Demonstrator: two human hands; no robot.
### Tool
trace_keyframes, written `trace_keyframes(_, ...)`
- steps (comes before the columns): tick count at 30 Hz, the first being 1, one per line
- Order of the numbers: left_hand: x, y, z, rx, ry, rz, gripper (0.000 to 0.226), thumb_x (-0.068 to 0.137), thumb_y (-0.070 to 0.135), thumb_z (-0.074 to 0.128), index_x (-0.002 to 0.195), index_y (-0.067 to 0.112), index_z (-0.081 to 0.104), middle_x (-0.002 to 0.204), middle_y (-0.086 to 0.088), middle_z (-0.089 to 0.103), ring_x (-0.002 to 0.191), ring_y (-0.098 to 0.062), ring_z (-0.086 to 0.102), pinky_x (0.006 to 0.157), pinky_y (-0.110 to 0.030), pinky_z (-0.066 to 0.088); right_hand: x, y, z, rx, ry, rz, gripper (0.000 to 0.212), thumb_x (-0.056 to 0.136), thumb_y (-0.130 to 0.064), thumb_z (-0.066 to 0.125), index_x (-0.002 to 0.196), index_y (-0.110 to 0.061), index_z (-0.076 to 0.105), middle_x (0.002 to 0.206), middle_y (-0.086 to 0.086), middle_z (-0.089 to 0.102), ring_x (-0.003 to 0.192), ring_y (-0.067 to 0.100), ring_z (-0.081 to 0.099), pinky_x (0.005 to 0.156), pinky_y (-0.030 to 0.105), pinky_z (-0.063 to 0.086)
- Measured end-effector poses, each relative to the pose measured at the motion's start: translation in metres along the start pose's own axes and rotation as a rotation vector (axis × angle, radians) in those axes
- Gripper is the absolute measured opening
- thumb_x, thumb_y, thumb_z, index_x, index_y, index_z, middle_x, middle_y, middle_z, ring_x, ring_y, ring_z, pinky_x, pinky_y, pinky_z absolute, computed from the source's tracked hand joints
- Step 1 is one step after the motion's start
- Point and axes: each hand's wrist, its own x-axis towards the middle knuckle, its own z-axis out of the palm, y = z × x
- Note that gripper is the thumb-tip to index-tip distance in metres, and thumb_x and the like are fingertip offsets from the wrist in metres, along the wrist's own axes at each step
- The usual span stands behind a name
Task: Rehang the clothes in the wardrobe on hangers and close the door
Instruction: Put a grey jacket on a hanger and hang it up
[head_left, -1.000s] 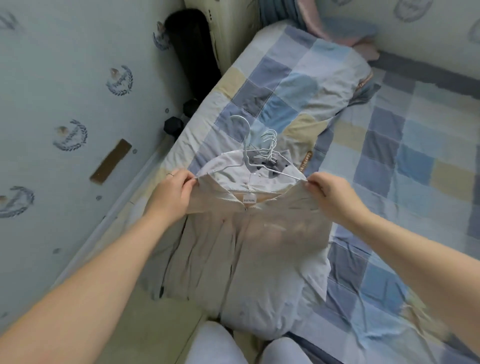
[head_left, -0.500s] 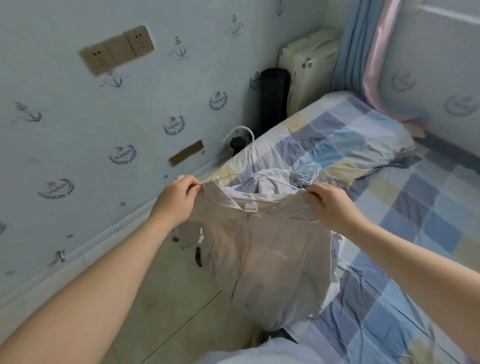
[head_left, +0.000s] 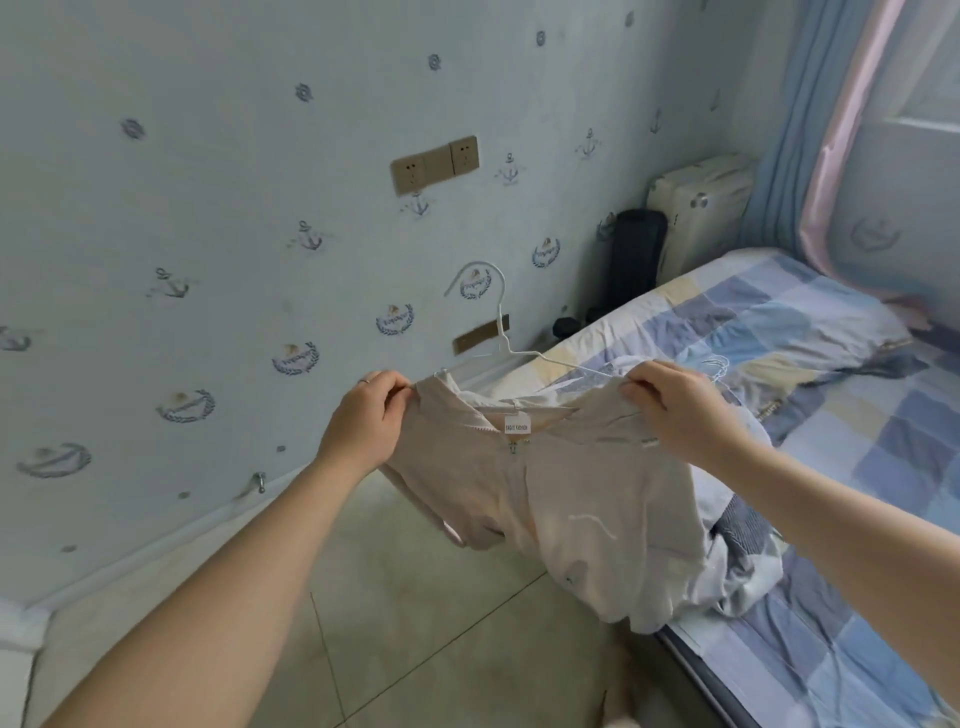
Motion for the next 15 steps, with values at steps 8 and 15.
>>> trace_keyframes(8,-0.113,-0.016,-0.085,-0.003,0.108,-0.047,0.015,0.102,0.018,0.051,0.098,0.013,0.065,0.095,0.000,0.061,0.089,-0.018,0.056,0.078,-0.034,0.045,-0.052,-0.093,-0.005,-0.010,-0.037,-0.095,0.012,0.098,-0.025,0.055,0.089,-0.023,0.062,0.087,-0.009,0.060,0.084,0.021,0.057,0.075,0.038,0.047)
trace_keyframes(15,-0.205,-0.003,-0.141,0.043,0.228,-0.091,0.016,0.102,0.014,0.050,0.100,0.010,0.065,0.097,-0.004,0.061,0.090,-0.022,0.057,0.081,-0.038,0.048,-0.097,-0.152,-0.019,-0.022,-0.030,-0.229,0.015,0.099,-0.029,0.052,0.092,-0.023,0.064,0.089,-0.010,0.061,0.083,0.016,0.055,0.064,0.029,0.040)
